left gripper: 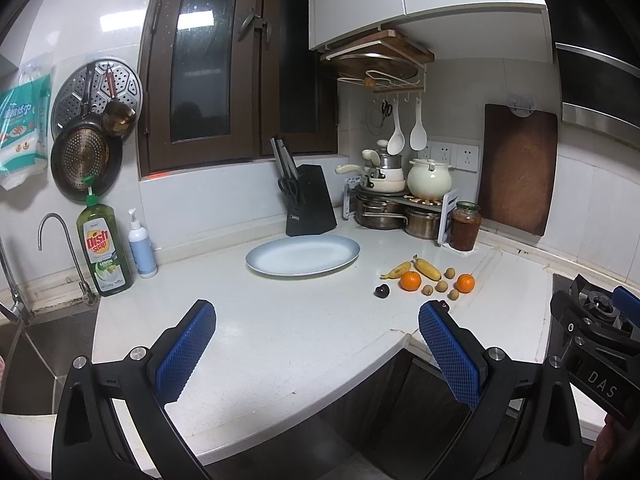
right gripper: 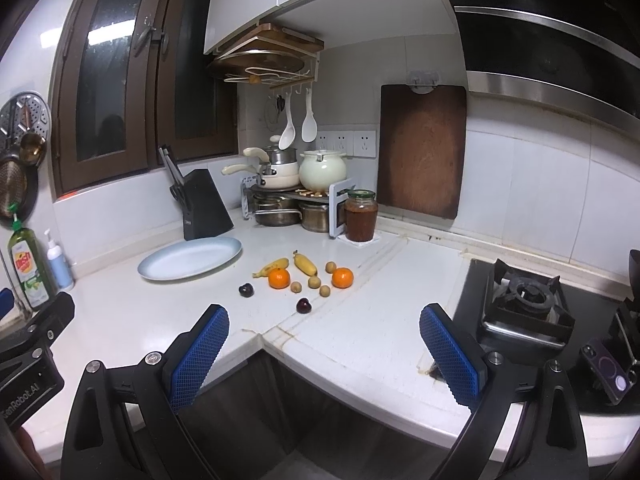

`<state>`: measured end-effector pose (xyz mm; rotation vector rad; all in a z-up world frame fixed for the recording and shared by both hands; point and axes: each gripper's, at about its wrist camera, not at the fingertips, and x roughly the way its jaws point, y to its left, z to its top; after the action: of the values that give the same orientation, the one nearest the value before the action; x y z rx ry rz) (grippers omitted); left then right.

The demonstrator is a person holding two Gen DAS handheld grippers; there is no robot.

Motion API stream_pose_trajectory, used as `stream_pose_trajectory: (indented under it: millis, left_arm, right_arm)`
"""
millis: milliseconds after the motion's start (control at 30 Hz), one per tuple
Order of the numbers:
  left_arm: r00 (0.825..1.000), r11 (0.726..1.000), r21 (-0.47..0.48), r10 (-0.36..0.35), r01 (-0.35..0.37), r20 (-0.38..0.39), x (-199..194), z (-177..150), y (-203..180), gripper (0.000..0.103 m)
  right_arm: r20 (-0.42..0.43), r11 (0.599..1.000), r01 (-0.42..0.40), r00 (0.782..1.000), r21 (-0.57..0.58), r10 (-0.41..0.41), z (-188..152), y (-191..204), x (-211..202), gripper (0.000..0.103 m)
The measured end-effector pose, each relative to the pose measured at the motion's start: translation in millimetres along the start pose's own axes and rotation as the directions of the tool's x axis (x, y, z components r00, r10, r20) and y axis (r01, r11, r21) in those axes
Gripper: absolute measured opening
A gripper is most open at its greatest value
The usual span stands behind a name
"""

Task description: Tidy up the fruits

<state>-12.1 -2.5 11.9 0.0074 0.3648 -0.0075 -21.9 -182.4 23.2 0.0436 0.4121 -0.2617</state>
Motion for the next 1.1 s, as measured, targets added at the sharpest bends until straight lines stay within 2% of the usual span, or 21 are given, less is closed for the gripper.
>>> stream_pose_trajectory:
  millis: [1100]
  left_arm:
    - [1.0,1.0,0.006,-0.007,0.007,-0.003,4,1,-9,0.103]
  right_arm:
    - [0.0,1.0,0.003,1.0,0.005,-0.003,4,-7,5,0.097]
